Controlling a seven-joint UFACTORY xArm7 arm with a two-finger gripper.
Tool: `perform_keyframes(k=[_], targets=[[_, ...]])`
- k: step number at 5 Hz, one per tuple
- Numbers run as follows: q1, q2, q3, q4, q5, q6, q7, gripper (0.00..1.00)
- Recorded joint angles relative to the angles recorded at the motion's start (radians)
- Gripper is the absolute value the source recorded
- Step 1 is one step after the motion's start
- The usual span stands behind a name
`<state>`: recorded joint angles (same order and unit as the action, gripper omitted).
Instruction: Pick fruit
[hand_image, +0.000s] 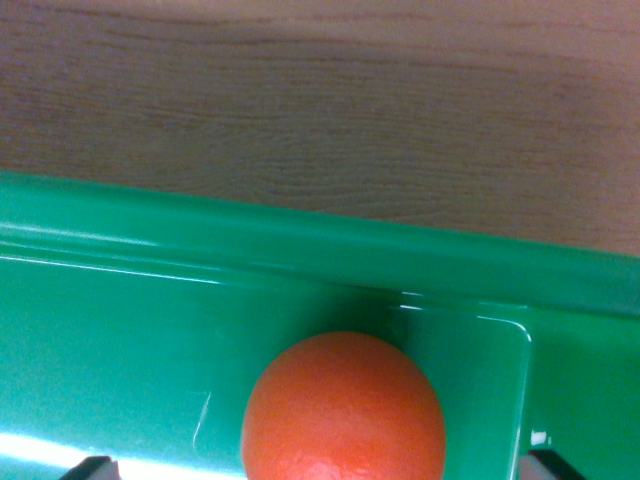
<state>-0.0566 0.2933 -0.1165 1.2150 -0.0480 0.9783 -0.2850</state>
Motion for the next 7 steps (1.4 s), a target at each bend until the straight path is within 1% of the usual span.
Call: perform_keyframes(k=[1, 2, 3, 4, 5, 6, 7], targets=[[-0.0052, 0.015, -0.002, -0.022, 0.0026, -0.040, -0.018, 0.00], [-0.0052, 0.015, -0.002, -0.022, 0.0026, -0.040, -0.018, 0.00], [-0.0103, 0.030, -0.004, -0.043, 0.0052, -0.080, -0.035, 0.00], [-0.0103, 0.030, -0.004, -0.043, 0.0052, -0.080, -0.035, 0.00], [-0.0150, 0.044, -0.005, -0.063, 0.0076, -0.117, -0.051, 0.00], [-0.0150, 0.044, -0.005, -0.063, 0.0076, -0.117, -0.051, 0.00], [-0.0192, 0.057, -0.007, -0.081, 0.0097, -0.150, -0.066, 0.00]])
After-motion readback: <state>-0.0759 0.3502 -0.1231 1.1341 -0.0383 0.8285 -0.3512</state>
